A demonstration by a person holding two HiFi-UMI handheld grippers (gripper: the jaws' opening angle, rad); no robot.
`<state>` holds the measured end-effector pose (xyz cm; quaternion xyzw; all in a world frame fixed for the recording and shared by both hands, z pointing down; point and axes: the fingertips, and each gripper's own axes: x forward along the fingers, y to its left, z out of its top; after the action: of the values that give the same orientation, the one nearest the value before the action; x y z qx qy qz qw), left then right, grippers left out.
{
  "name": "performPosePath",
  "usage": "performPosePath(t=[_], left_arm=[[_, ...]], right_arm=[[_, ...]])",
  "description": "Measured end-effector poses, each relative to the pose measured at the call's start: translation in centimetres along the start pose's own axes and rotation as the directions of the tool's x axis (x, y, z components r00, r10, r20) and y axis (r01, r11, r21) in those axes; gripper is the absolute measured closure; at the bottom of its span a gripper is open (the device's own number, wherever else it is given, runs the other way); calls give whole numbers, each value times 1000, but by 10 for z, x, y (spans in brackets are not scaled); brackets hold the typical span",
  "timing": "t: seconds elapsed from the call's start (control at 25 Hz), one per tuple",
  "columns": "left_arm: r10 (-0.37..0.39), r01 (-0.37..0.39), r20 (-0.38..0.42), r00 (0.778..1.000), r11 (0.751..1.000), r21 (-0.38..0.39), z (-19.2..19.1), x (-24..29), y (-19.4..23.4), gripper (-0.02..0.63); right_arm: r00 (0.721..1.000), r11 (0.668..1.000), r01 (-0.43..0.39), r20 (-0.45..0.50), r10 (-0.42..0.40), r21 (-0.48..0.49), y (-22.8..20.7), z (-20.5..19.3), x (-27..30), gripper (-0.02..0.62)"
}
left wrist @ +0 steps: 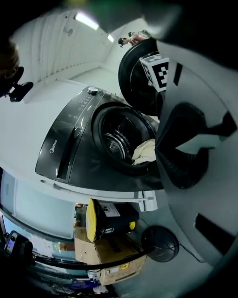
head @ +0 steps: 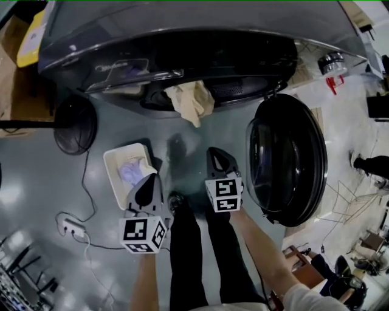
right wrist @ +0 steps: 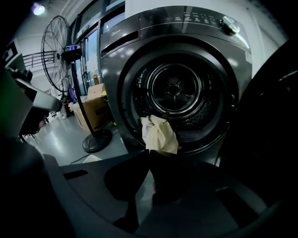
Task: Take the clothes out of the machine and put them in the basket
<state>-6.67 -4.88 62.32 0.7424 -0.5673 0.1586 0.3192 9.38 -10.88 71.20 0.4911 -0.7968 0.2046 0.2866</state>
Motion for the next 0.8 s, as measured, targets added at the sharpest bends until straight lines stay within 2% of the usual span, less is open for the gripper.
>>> performPosePath(t=[0.12,0.16,0.24,0.32,0.36,0.52,0.8], left_arm=[[-27,27,-11,1000,1000,12,-1,14,-12,588],[-35,35,-15,999,999,13,-2,18,-15,588],[-49,49,-20,999,999,18,-2,24,-21,588],[-60,60,-25,998,998,24,-3,29,-25,588],[-63,64,-27,998,998,24,-4,30,-27,588],[-61,62,-35,998,998,18,-7,31,-24,588],[-38,38,-31,999,999,13,-4,30,-9,588]], right_arm=[[1000,1000,-19,-10,19,19,-13,-6,-5,566],[999,999,-38,-6,38,29,-14,-7,-7,546],[997,996,-73,22,72,54,-15,-8,-7,361],[996,995,-75,48,72,63,-18,-9,-7,269],[997,996,-65,50,62,62,-21,-11,-7,251],[998,996,-50,42,47,73,-25,-20,-2,224],[997,995,-65,56,60,77,-22,0,35,209]])
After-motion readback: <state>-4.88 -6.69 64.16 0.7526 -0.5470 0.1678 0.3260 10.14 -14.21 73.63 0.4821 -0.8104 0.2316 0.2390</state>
